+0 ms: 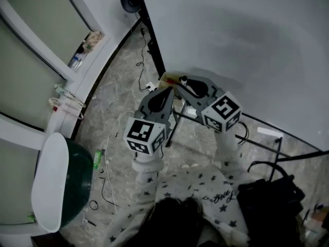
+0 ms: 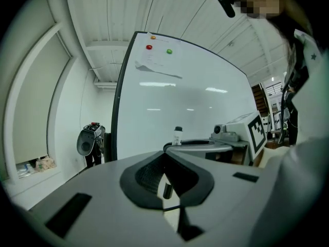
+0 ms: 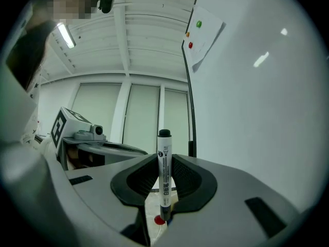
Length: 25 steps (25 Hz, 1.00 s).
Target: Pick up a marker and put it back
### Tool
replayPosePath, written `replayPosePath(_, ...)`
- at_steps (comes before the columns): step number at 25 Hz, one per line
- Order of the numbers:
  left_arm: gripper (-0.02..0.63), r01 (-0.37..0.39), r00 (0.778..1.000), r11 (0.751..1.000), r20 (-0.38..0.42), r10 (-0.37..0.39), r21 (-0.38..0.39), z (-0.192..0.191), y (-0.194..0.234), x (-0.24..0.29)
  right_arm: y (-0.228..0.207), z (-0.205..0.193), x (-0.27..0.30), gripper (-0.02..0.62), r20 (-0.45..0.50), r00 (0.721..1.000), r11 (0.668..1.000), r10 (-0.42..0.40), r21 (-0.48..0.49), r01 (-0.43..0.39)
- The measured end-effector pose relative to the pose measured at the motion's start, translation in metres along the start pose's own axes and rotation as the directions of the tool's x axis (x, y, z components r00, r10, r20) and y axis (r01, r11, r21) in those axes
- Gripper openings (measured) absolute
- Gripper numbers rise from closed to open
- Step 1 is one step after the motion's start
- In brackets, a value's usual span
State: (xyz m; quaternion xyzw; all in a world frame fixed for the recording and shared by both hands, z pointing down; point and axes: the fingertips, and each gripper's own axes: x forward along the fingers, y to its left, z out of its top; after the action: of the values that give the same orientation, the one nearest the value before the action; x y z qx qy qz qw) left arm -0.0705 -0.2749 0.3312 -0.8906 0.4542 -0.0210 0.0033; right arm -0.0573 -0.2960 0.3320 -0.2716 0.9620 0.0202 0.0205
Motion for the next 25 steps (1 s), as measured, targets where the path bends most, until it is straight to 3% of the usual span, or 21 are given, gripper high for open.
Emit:
replayPosePath(7, 0.002, 0.018, 1.0, 0.999, 0.02, -0.017, -0.044, -0.0015, 0.0007, 0.0014, 0.0002, -0.0003, -0.003, 0.083, -0.004, 1.0, 1.0, -0.003, 0.003, 0.003)
replayPosePath(25, 0.002, 0.001, 1.0, 0.999, 0.025, 0.0, -0.036, -0.0045, 0.0057, 0.0025, -0.002, -0.0038, -0.002, 0.083, 0.002, 1.0, 1.0, 0.004, 0.018, -0.004)
